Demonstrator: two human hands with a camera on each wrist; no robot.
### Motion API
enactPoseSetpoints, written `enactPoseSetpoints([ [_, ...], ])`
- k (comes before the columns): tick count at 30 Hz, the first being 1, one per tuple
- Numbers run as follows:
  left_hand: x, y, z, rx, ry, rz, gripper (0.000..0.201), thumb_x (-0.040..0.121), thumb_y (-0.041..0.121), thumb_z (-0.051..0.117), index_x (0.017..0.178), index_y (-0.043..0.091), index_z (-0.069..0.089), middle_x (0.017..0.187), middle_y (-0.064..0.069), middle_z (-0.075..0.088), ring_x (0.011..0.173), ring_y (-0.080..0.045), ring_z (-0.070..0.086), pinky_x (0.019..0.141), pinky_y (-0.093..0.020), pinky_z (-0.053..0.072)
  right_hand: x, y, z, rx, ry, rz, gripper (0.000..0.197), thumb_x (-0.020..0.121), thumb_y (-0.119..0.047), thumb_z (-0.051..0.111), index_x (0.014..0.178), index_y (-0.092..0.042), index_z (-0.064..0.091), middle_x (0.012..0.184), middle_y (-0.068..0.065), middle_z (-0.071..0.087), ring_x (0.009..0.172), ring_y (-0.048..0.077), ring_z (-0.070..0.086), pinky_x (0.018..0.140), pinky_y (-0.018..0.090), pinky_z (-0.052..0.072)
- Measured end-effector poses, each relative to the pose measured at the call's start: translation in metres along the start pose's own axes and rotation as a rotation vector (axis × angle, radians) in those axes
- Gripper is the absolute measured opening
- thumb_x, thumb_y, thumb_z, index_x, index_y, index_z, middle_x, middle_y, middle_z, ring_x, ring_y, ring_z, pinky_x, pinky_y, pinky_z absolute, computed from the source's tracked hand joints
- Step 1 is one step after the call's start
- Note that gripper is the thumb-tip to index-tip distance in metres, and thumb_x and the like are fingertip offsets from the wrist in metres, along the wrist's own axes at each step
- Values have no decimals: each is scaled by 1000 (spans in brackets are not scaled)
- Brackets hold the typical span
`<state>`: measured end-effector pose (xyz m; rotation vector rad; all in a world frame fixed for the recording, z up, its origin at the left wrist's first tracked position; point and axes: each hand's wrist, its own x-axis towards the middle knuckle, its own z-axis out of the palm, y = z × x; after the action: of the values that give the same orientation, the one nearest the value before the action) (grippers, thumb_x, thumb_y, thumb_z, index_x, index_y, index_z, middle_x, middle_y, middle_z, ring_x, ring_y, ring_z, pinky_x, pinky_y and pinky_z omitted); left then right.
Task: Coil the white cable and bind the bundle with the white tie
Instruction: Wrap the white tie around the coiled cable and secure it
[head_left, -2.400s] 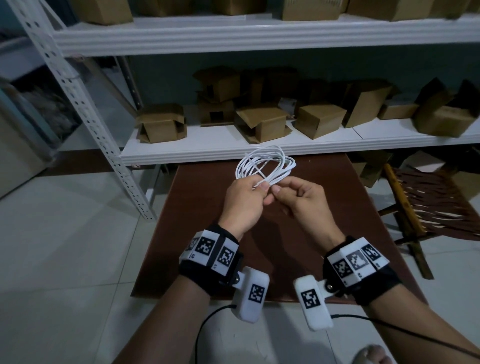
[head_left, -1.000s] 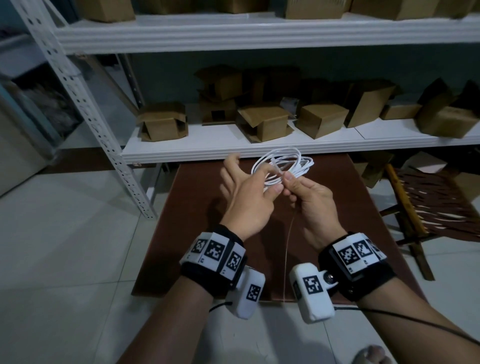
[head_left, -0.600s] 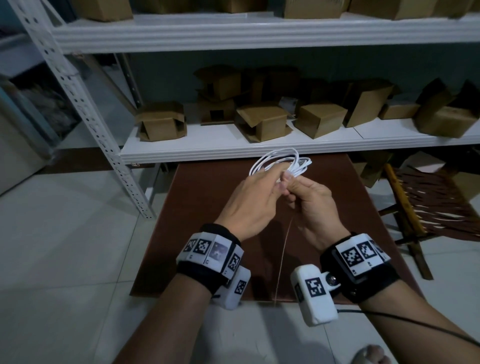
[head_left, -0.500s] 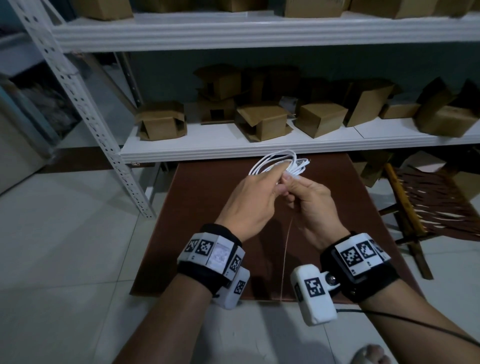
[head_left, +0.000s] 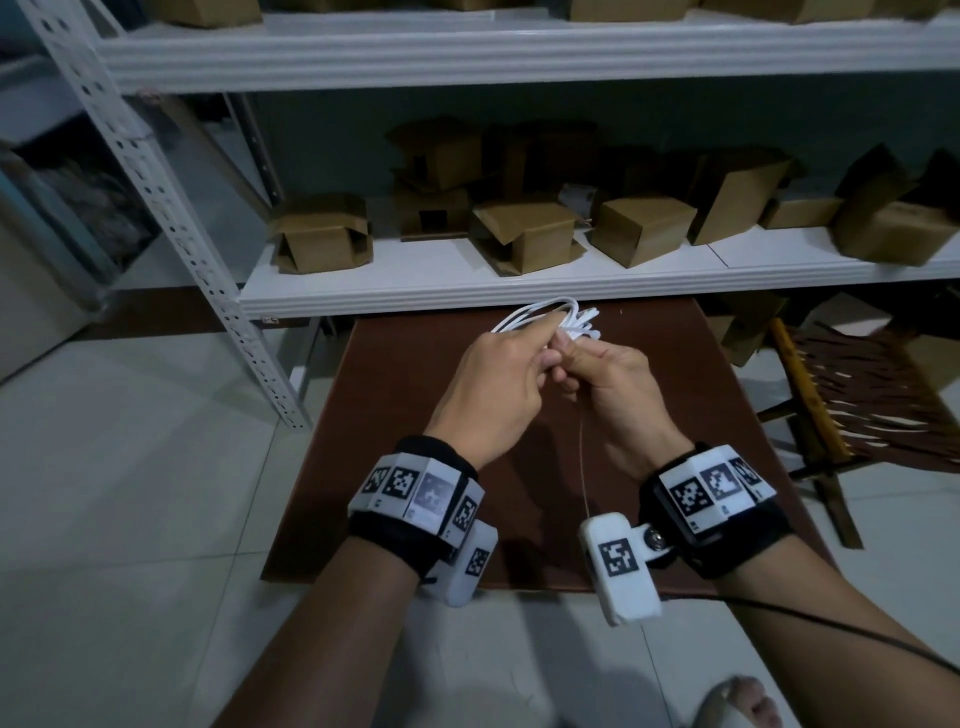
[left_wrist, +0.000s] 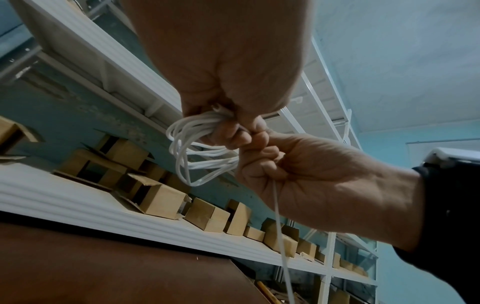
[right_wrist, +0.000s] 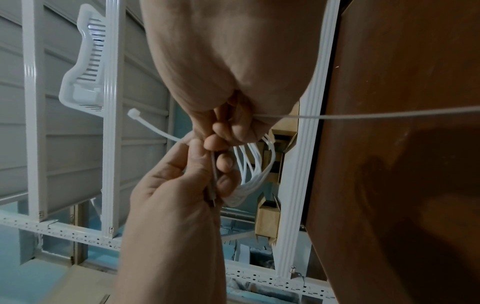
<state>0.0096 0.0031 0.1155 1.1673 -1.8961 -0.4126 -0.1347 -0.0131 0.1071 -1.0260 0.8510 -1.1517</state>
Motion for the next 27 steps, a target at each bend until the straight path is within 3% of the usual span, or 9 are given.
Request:
enactPoseSetpoints([
  [3, -2, 3, -2, 103, -12, 10, 51, 102, 5, 56, 152, 17, 56, 79, 20, 59, 73, 5, 57, 74, -7, 38, 2, 3, -1, -8, 9, -17, 30, 103, -14, 62, 76, -1, 66, 60, -1, 62, 52, 2, 46, 53, 12, 39],
  [6, -4, 1, -3, 96, -11, 12, 52, 103, 10, 51, 155, 18, 52, 88, 15, 64, 77, 3, 59, 77, -11, 44, 4, 5, -2, -37, -6, -27, 32, 104, -14, 61, 75, -1, 64, 60, -4, 62, 53, 2, 45, 54, 13, 37],
  [8, -4, -4, -3, 0, -16, -18, 47, 104, 8, 49, 149, 18, 59, 87, 8, 71, 80, -2, 70, 80, -26, 57, 4, 4, -2, -49, -26, -17, 33, 105, -13, 59, 74, -1, 63, 59, -4, 62, 51, 1, 45, 53, 12, 38],
  [10, -4, -6, -4, -80, -12, -63, 39, 105, 6, 48, 137, 18, 67, 82, 2, 73, 80, -12, 74, 81, -41, 60, 4, 2, -1, -56, -45, 4, 34, 106, -12, 58, 74, -2, 64, 59, -4, 62, 50, 0, 45, 51, 10, 38],
  [13, -4, -4, -4, -91, 19, -109, 37, 106, 6, 49, 131, 20, 71, 78, 2, 72, 77, -11, 74, 78, -37, 61, 7, -2, -2, -69, -68, 23, 32, 105, -10, 59, 75, -2, 68, 63, -1, 62, 51, 1, 46, 53, 9, 40],
  [18, -2, -3, -3, -65, 84, -122, 36, 105, 9, 51, 133, 18, 72, 71, 9, 67, 68, -3, 66, 70, -22, 52, 10, -2, -3, -92, -73, 7, 31, 106, -9, 59, 79, -3, 72, 68, 1, 64, 55, 1, 52, 56, 9, 46],
  [21, -1, -4, -2, -59, 79, -110, 34, 104, 11, 49, 127, 19, 72, 69, 9, 64, 67, -7, 66, 69, -30, 55, 11, -3, -5, -109, -112, -16, 29, 107, -10, 57, 89, 10, 69, 70, 7, 61, 57, 4, 50, 55, 11, 43],
  [23, 0, -5, -1, -51, 79, -140, 36, 104, 12, 49, 128, 23, 73, 68, 8, 66, 69, -11, 70, 69, -34, 57, 10, -5, -7, -145, -171, -13, 30, 108, -11, 55, 91, 10, 67, 68, 10, 56, 55, 6, 45, 54, 14, 37],
  [27, 0, -6, -2, 13, 92, -186, 38, 102, 14, 50, 128, 26, 74, 67, 8, 67, 64, -7, 64, 63, -26, 49, 10, -6, -12, -187, -234, 45, 28, 107, -7, 54, 84, 4, 66, 63, 4, 55, 54, 7, 41, 55, 17, 33],
])
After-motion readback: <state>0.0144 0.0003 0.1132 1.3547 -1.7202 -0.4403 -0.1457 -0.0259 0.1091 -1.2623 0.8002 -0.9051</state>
